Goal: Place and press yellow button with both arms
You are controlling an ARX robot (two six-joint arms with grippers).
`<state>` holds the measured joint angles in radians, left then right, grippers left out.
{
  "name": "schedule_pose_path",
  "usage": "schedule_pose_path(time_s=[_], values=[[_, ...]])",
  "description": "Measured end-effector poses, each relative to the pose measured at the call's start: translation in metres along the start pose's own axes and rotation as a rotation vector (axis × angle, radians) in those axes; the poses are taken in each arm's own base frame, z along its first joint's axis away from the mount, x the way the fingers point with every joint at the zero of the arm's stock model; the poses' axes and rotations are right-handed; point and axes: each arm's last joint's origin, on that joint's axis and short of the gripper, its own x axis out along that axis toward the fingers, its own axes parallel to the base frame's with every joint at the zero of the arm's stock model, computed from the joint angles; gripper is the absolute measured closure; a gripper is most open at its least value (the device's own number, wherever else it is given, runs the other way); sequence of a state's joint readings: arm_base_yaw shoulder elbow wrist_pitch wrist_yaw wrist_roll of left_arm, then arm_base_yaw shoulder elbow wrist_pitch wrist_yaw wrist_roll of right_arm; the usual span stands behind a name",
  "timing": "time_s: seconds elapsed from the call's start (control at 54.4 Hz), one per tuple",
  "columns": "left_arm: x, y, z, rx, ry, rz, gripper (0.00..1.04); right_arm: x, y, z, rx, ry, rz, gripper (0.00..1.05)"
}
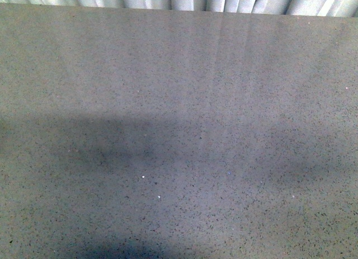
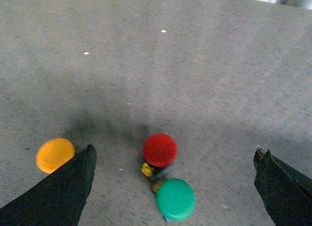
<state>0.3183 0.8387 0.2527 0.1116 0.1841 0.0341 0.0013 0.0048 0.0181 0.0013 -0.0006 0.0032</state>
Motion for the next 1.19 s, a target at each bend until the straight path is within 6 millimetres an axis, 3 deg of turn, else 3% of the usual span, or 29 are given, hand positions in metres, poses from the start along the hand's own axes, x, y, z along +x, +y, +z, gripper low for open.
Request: schedule_pose_path(time_s=[0.147,0.404,0.662,1.194], values=[[0.035,0.038,-0.002,-0.062,0.010,0.136,0.09,0.000,0.000,0.000,0.000,0.000,-0.001,0.09],[0.066,0.070,-0.017,-0.107,0.048,0.216,0.09,0.000,0.000,0.000,0.000,0.000,-0.001,0.09],[0.088,0.082,-0.030,-0.130,0.097,0.234,0.09,0.000,0.000,0.000,0.000,0.000,0.000,0.09],[0.102,0.085,-0.042,-0.138,0.146,0.245,0.09,0.000,0.000,0.000,0.000,0.000,0.000,0.09]])
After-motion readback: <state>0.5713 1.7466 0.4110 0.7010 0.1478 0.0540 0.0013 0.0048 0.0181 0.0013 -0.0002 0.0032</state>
